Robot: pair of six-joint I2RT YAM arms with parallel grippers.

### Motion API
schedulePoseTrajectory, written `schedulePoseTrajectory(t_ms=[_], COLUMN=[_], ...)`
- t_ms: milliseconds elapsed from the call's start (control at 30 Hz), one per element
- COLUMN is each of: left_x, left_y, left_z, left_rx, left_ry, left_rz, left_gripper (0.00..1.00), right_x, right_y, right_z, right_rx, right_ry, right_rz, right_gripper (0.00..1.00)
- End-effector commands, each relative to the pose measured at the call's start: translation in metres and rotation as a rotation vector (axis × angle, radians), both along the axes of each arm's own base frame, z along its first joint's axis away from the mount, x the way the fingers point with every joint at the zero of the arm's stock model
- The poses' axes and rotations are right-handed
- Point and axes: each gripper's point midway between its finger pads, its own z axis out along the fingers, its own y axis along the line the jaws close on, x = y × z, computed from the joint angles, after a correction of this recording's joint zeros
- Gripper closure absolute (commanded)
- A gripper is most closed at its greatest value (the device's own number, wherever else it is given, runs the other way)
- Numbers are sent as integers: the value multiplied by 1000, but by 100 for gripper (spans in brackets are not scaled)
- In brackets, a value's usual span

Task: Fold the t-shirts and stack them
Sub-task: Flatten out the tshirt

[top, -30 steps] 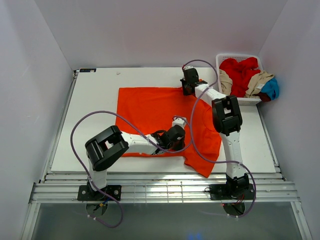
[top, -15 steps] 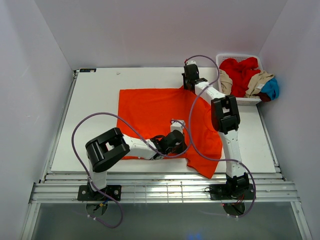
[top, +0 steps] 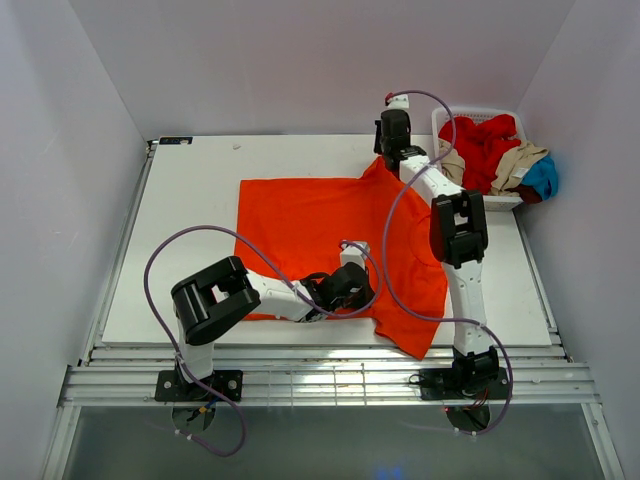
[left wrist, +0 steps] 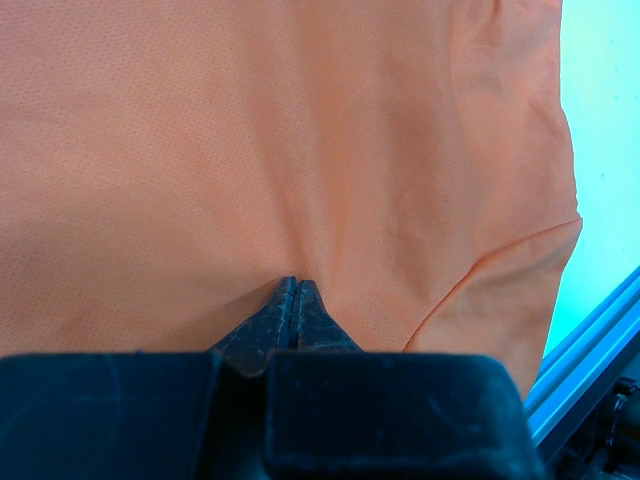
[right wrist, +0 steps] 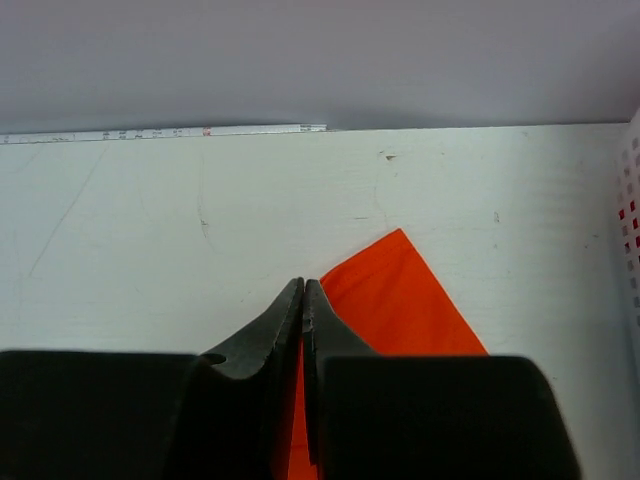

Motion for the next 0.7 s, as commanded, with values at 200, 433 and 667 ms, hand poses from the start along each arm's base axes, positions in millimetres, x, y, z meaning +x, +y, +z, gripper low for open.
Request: schedulePoseTrajectory(t_ms=[200, 433, 667], left_x=[-30, 26, 114], left_y=[48, 27, 75], left_z=[-59, 26, 174], left_rx=[254, 253, 282], left_ry=[100, -173, -542], left_rz=[-24, 50, 322], left_gripper=[100, 91, 11], right_x=[-29, -71, -90], right_y=[-12, -30, -47], right_z=[73, 63, 60], right_rx=[24, -78, -158], right_ry=[-107, -7, 80], right_rz=[11, 33, 46], right_gripper=[92, 71, 34])
